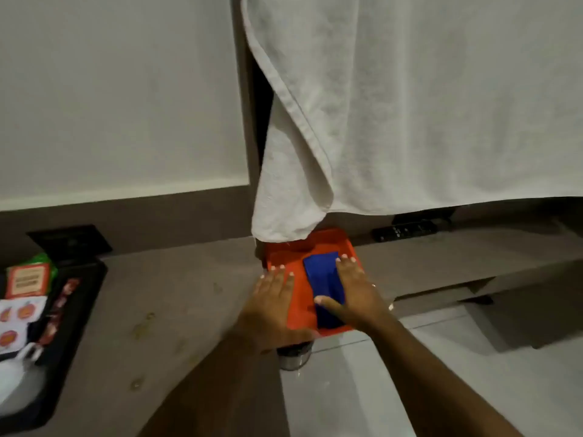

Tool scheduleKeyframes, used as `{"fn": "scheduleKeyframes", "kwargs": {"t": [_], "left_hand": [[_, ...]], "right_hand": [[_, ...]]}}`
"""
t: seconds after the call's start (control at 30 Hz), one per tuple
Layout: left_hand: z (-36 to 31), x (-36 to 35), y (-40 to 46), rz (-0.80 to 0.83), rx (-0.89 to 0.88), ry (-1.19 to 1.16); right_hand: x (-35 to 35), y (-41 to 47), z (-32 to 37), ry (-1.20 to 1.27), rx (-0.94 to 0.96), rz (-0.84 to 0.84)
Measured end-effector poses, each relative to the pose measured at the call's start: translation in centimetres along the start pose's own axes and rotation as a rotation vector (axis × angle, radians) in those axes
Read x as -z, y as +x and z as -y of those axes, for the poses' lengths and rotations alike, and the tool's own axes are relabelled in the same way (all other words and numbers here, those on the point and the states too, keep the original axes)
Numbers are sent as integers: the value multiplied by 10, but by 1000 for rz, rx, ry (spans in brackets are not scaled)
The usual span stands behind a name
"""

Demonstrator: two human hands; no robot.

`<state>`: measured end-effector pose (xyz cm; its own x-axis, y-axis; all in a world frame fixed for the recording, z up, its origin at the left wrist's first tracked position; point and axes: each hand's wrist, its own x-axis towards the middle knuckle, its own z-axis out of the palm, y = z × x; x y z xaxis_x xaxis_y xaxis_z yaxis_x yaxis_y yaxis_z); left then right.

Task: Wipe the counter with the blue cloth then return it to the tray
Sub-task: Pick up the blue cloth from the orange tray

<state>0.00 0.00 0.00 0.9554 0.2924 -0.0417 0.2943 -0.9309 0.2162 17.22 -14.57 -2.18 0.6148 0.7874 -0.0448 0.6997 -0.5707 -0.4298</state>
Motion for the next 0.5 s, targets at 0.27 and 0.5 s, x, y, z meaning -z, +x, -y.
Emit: {"fn": "scheduleKeyframes", "kwargs": {"t": [0.27, 0.5], "left_hand": [[-13, -77, 35, 293, 105, 73], [-11, -90, 38, 304, 141, 132]], "right_hand": [[-71, 66, -60, -194, 166, 163], [-98, 87, -71, -202, 181, 147]]}}
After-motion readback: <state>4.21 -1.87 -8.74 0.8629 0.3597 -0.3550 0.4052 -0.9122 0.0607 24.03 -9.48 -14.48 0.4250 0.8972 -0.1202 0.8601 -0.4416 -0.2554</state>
